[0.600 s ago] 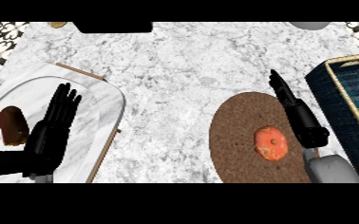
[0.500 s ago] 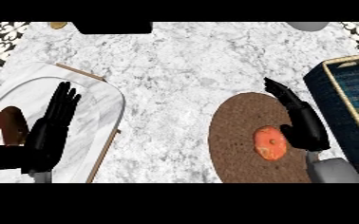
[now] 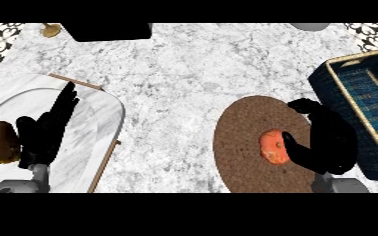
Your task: Pick the squash from the placemat and place it in the basket
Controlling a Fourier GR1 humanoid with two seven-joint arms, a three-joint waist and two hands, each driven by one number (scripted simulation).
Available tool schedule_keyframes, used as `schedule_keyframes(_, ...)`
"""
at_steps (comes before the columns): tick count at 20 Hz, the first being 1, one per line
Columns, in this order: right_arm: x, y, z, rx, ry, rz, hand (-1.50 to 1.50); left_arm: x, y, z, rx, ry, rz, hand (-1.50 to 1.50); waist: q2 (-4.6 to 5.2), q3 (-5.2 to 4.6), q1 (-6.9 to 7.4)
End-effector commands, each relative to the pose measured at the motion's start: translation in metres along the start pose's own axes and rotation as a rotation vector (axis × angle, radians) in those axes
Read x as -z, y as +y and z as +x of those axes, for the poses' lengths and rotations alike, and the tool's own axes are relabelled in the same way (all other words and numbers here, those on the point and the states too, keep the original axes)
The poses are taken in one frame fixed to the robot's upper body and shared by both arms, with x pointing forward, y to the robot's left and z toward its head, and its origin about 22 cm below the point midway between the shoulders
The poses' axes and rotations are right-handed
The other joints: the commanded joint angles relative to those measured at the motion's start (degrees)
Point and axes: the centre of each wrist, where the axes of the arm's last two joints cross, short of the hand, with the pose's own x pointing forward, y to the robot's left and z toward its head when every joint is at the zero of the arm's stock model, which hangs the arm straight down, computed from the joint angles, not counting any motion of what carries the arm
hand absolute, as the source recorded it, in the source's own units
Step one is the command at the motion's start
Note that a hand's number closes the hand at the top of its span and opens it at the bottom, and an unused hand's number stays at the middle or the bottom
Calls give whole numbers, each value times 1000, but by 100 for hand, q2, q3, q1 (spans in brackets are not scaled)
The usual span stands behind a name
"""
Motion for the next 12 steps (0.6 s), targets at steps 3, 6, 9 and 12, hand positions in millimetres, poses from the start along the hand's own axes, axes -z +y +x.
schedule_keyframes(3, -14, 18, 30, -285, -59, -219, -150, 24, -13, 15, 43, 53, -24, 0, -25, -42, 36)
schedule_keyframes(6, -53, -31, 46, -601, 163, -144, -150, 21, -5, 10, 60, 40, -5, 0, -16, -67, -101)
schedule_keyframes(9, -55, -69, 87, -823, 291, -50, -150, 13, 0, 3, 57, 65, 7, 0, -52, -90, -81)
schedule_keyframes(12, -58, -84, 122, -921, 455, 137, -150, 18, 1, 10, 64, 53, 4, 0, -42, -91, -66)
